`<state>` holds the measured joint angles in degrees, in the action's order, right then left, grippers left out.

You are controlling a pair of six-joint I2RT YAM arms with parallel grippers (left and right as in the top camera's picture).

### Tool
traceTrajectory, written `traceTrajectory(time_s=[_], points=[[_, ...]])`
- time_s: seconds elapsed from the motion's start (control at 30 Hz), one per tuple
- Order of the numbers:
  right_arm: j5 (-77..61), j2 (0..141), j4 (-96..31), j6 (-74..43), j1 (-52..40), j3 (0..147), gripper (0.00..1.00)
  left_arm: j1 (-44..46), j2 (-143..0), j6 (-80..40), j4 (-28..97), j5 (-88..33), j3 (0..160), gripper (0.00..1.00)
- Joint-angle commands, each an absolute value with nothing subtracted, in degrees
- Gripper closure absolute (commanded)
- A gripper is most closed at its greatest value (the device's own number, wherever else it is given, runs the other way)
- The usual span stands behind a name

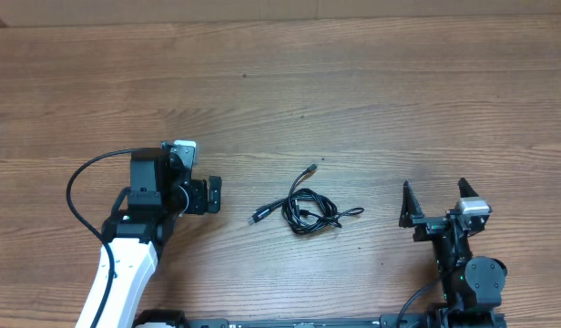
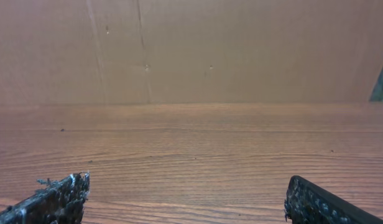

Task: Untangle cables

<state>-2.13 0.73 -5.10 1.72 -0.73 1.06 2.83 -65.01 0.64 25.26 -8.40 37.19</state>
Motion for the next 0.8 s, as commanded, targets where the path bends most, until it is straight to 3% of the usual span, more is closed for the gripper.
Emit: traceTrajectory(time_s=[0.0, 0.77], points=[[-2.0, 0.2, -4.8, 2.0, -0.6, 0.4, 0.0, 2.3, -65.3, 1.7, 24.6, -9.8, 38.9, 0.01], [-2.0, 0.2, -4.8, 2.0, -0.6, 0.4, 0.0, 2.3, -65.3, 1.0, 22.1, -10.2, 38.9, 0.0]])
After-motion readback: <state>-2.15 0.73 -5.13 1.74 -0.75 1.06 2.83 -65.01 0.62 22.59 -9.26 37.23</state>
